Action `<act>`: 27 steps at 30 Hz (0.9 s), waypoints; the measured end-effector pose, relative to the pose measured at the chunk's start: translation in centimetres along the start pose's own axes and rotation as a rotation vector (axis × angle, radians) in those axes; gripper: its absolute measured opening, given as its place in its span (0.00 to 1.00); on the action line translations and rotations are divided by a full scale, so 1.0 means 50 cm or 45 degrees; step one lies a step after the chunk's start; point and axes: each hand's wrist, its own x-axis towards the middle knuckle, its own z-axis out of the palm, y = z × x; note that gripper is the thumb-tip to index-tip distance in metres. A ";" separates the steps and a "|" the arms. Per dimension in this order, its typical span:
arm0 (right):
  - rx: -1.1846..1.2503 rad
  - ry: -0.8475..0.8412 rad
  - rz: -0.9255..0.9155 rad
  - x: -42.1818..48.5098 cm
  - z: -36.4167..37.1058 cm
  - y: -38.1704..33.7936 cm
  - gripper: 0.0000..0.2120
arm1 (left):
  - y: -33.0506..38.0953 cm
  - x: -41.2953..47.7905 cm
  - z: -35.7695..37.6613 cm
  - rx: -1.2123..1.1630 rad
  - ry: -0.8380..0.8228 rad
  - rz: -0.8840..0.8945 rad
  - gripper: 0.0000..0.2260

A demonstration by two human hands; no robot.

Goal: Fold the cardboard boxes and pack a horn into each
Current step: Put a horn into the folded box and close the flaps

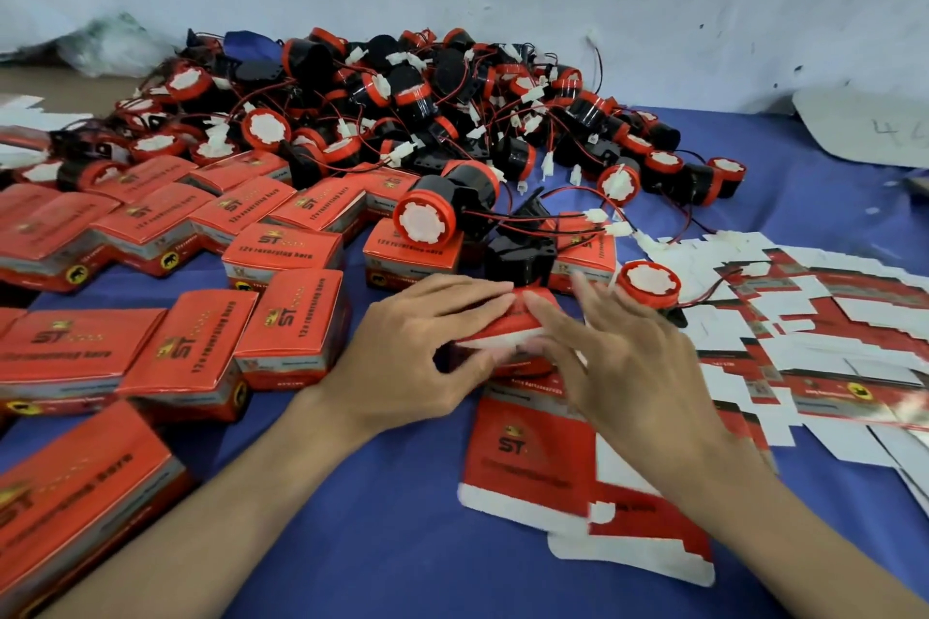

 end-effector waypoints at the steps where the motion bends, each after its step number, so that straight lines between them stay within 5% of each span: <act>1: -0.004 0.012 -0.002 0.001 0.001 0.006 0.16 | 0.002 0.001 0.000 0.053 -0.014 0.013 0.22; 7: 0.434 0.008 -0.109 -0.009 0.029 0.020 0.19 | 0.015 0.014 0.018 0.122 -0.126 0.016 0.26; 16: 0.264 0.004 -0.267 -0.007 0.024 0.015 0.23 | 0.010 0.023 0.012 -0.185 -0.125 -0.024 0.21; 22: 0.113 -0.158 -0.255 -0.016 0.016 0.003 0.34 | 0.020 0.011 0.002 0.190 -0.227 0.048 0.25; 27: 0.164 -0.151 -0.264 -0.012 0.014 -0.002 0.32 | 0.022 0.012 0.013 0.232 -0.262 0.039 0.26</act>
